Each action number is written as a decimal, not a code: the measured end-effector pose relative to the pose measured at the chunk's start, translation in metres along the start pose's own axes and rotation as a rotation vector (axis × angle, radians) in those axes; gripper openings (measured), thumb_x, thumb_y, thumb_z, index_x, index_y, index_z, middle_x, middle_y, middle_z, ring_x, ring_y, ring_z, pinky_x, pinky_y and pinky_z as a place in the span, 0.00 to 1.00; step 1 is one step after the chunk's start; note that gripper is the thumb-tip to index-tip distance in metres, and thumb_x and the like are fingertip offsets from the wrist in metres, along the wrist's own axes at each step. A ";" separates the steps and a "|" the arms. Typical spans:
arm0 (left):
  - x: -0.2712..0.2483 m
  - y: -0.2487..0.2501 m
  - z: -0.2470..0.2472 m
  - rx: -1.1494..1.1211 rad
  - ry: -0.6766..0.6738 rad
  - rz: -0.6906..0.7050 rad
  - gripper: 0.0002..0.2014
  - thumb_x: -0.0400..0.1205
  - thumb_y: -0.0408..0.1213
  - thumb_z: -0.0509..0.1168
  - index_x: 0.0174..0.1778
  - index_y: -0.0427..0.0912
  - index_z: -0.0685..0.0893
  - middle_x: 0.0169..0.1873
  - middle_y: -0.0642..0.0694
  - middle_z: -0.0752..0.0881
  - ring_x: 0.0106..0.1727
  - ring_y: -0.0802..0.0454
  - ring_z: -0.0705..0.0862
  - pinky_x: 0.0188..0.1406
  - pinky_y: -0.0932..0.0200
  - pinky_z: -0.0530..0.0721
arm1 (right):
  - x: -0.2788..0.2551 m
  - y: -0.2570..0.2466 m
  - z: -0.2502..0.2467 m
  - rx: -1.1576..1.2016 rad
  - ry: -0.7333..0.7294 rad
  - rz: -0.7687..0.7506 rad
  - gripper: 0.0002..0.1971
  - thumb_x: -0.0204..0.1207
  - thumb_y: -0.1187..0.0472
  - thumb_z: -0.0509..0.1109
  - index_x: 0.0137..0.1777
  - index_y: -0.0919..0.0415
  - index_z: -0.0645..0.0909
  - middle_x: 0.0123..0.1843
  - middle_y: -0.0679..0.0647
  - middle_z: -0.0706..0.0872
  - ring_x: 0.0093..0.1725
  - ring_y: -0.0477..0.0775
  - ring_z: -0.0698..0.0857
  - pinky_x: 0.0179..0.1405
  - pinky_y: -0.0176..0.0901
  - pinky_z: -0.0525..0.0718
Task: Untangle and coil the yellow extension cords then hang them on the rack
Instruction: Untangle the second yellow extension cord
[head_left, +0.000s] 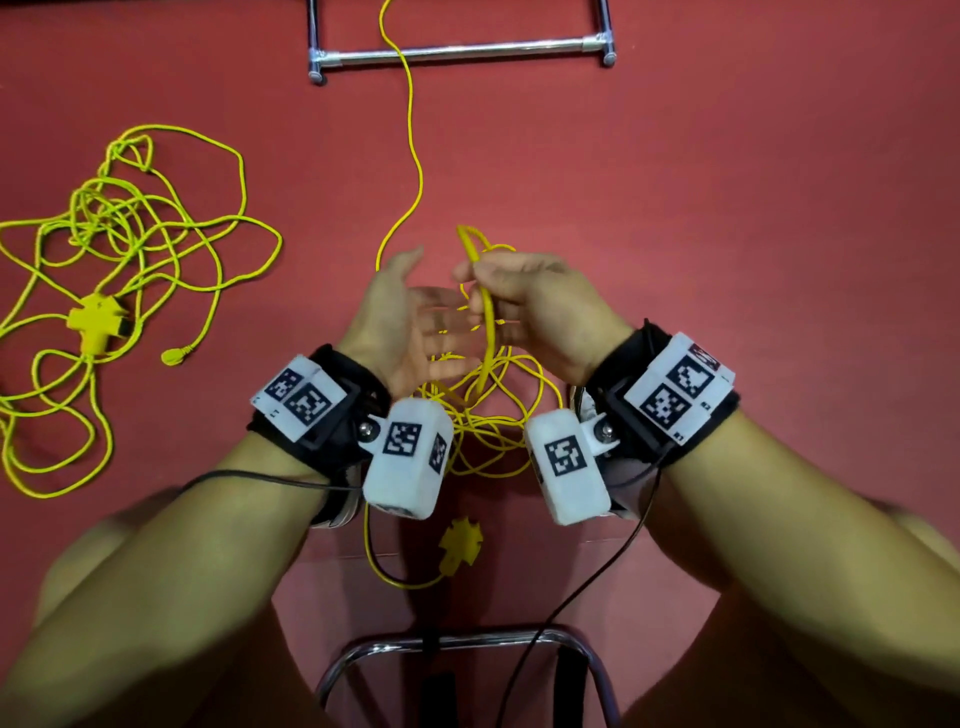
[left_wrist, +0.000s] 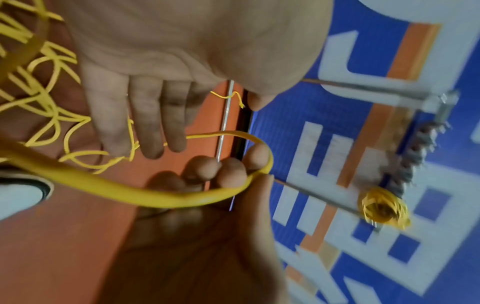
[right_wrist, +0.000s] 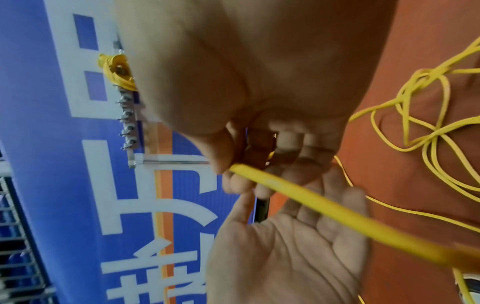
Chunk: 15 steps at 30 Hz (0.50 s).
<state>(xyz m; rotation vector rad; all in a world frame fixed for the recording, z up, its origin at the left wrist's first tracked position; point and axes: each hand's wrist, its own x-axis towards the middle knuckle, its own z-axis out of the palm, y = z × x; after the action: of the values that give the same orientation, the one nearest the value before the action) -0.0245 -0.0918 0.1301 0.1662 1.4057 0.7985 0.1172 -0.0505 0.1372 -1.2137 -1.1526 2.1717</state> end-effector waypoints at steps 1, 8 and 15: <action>0.000 0.001 -0.001 -0.072 -0.002 -0.001 0.29 0.86 0.62 0.49 0.38 0.41 0.79 0.23 0.46 0.80 0.23 0.49 0.82 0.35 0.54 0.83 | -0.003 0.000 0.003 -0.016 -0.078 0.001 0.12 0.87 0.65 0.60 0.46 0.60 0.84 0.29 0.49 0.82 0.27 0.45 0.82 0.29 0.37 0.82; 0.011 0.006 -0.009 -0.236 0.105 0.081 0.16 0.91 0.47 0.54 0.44 0.41 0.79 0.21 0.53 0.83 0.20 0.58 0.83 0.16 0.66 0.78 | -0.010 0.013 0.009 -0.417 -0.275 0.024 0.11 0.81 0.63 0.70 0.38 0.56 0.87 0.27 0.48 0.86 0.29 0.46 0.80 0.33 0.43 0.76; -0.006 0.008 0.002 -0.005 -0.146 0.168 0.09 0.85 0.31 0.59 0.46 0.42 0.84 0.30 0.50 0.85 0.34 0.53 0.85 0.35 0.59 0.85 | 0.008 0.012 -0.008 -0.252 0.288 0.207 0.24 0.85 0.38 0.55 0.43 0.56 0.79 0.37 0.56 0.86 0.34 0.54 0.83 0.32 0.40 0.78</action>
<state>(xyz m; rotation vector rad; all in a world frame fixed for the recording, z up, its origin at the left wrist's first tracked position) -0.0258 -0.0889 0.1396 0.3357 1.2635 0.9102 0.1198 -0.0480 0.1213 -1.7594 -1.2468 1.9440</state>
